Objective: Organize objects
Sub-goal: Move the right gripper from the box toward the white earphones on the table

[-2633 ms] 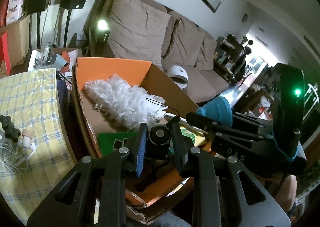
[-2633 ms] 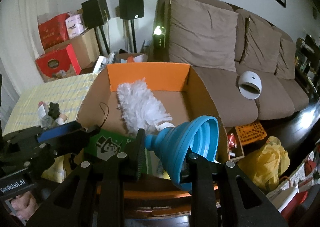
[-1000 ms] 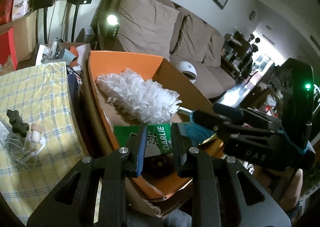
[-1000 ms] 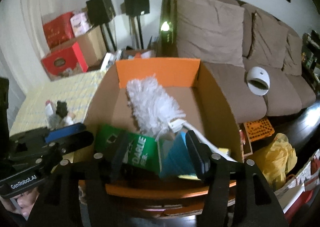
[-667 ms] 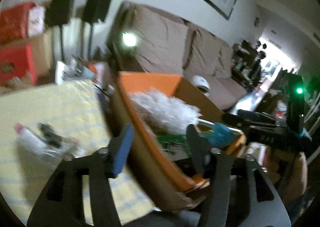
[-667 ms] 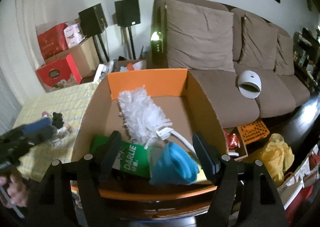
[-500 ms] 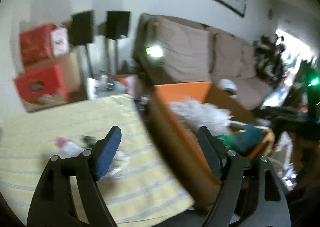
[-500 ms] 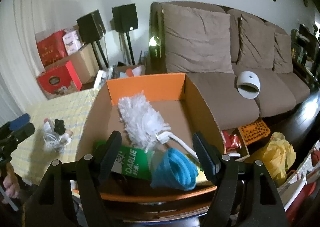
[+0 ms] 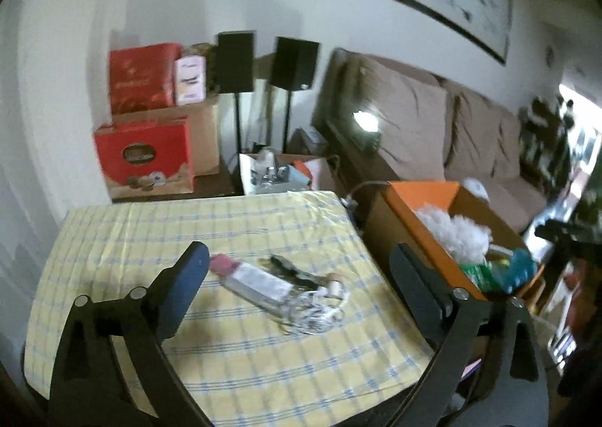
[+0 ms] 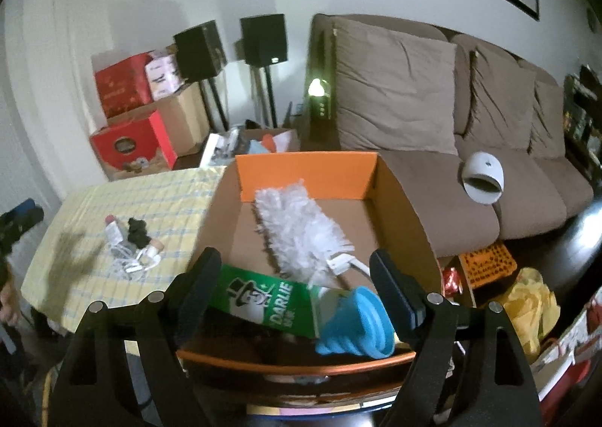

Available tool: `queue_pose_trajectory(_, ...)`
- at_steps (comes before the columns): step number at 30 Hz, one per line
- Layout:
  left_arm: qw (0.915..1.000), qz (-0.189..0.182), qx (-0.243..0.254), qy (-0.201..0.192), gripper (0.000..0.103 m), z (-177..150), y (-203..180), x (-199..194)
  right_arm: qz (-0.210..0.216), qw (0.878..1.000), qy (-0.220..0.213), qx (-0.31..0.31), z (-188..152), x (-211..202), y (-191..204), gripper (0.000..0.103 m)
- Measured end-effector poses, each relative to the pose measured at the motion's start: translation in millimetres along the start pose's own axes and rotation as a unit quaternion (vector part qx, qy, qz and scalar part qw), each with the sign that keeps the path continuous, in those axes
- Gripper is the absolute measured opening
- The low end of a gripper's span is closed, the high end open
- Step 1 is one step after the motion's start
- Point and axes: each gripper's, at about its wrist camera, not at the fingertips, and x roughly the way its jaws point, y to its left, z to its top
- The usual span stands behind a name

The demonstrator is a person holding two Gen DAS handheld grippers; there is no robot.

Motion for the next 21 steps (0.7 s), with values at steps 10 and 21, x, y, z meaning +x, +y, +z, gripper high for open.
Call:
queue_pose_trajectory(10,0.9941,0.082,-0.070,-0.002,0.102,-12,88,-4,0.056,0.997,-0.022,-0.045,3,-21,49,0.087)
queue_pose_trajectory(21,0.9955,0.068,-0.059,0.031,0.102,-30,103,18,0.062,0.990,0.024,-0.122,-16,11,118,0.089)
